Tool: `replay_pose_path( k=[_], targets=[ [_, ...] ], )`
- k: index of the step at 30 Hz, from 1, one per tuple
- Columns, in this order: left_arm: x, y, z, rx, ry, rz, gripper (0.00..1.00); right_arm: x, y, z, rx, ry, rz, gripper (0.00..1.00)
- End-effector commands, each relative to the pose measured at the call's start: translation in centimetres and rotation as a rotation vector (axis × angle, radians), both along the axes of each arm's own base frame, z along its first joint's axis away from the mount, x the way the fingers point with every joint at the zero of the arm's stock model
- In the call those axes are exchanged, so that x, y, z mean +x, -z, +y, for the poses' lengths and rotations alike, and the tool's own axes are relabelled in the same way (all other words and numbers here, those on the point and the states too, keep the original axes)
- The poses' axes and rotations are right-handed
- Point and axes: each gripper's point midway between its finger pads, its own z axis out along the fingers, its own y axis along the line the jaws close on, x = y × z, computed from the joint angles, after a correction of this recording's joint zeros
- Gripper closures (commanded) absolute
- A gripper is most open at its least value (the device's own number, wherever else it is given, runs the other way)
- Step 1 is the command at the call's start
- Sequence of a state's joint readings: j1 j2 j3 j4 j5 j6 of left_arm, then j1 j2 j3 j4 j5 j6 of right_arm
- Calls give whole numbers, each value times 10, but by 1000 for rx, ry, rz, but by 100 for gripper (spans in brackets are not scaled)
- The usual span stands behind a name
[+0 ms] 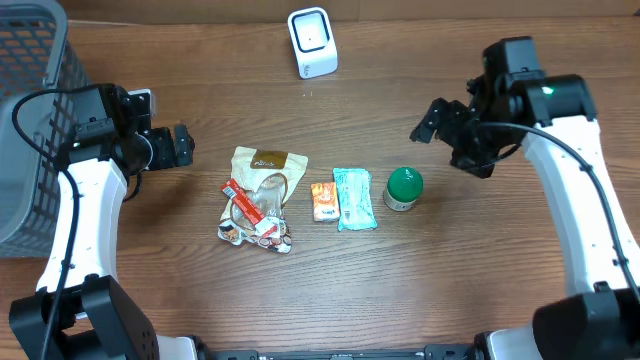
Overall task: Scan the item barcode
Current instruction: 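Move the right gripper over the green-lidded jar and lower onto it, then close the right gripper around the green-lidded jar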
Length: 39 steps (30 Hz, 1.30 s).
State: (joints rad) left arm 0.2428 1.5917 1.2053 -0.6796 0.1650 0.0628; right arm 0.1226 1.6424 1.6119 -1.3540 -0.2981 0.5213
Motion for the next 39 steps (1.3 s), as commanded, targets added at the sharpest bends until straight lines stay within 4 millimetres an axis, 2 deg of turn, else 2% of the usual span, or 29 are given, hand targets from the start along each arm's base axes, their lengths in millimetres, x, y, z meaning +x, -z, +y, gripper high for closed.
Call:
replay_pose_path(
  k=[1, 5, 6, 7, 14, 22, 29, 33, 39],
  targets=[
    [5, -4, -1, 2, 16, -15, 0, 1, 9, -1, -92, 86, 35, 12],
    [5, -4, -1, 2, 16, -15, 1, -6, 35, 7, -191, 81, 90, 11],
    [5, -4, -1, 2, 16, -15, 0, -6, 47, 8, -238, 63, 101, 5],
    [5, -4, -1, 2, 16, -15, 0, -5, 53, 10, -257, 52, 105, 4],
    [5, -4, -1, 2, 16, -15, 0, 0, 89, 30, -290, -6, 154, 0],
    [5, -4, -1, 2, 16, -15, 0, -6, 110, 28, -315, -11, 226, 0],
    [5, -4, -1, 2, 16, -15, 0, -20, 130, 24, -330, -4, 272, 0],
    [5, -4, -1, 2, 16, -15, 0, -20, 141, 24, -327, -4, 265, 7],
    [5, -4, -1, 2, 16, -15, 0, -14, 142, 26, -319, -27, 234, 23]
  ],
)
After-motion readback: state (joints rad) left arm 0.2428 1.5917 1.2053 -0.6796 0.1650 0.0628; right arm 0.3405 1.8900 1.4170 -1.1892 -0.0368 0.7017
